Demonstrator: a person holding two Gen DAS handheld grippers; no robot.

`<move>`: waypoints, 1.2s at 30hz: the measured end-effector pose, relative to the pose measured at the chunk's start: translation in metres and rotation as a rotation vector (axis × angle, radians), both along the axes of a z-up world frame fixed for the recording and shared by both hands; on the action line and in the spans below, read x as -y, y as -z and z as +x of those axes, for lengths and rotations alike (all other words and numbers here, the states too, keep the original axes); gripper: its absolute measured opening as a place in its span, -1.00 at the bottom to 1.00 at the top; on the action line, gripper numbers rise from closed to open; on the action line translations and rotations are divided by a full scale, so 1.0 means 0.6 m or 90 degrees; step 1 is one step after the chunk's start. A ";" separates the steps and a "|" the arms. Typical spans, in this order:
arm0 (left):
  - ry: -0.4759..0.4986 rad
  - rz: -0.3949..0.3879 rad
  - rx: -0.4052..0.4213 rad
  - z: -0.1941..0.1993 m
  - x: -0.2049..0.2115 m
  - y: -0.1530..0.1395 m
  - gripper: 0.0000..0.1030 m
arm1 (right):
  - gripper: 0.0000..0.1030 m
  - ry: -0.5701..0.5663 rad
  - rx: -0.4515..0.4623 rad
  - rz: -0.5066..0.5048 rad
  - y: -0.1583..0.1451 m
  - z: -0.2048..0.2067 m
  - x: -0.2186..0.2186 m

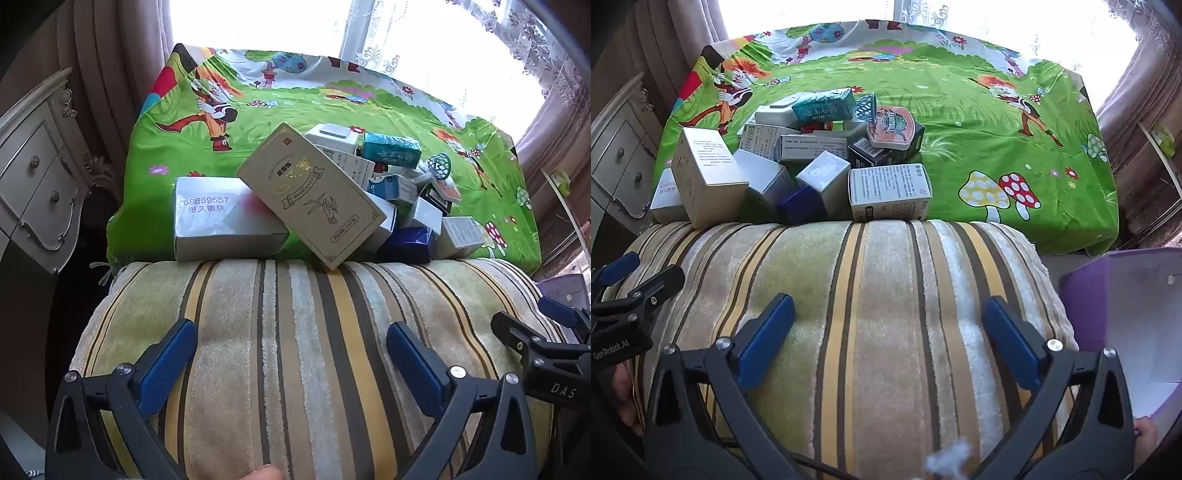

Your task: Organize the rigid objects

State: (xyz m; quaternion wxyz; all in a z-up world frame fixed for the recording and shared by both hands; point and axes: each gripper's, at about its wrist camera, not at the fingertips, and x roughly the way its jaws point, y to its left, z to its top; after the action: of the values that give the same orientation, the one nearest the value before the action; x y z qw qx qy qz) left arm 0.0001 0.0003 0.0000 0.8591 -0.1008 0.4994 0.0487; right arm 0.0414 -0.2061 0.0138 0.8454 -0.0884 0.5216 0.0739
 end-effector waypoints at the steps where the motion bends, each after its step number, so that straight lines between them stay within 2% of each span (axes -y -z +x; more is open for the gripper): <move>1: 0.000 0.001 0.000 0.001 0.000 0.000 1.00 | 1.00 0.000 0.000 0.000 0.000 0.000 0.001; 36: -0.003 0.006 0.002 -0.002 0.000 0.001 1.00 | 1.00 0.000 0.006 0.014 -0.001 0.000 -0.001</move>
State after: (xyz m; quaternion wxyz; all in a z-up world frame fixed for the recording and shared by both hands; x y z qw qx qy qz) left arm -0.0013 0.0004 -0.0007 0.8604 -0.0976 0.4974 0.0529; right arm 0.0415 -0.2053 0.0142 0.8488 -0.0797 0.5166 0.0793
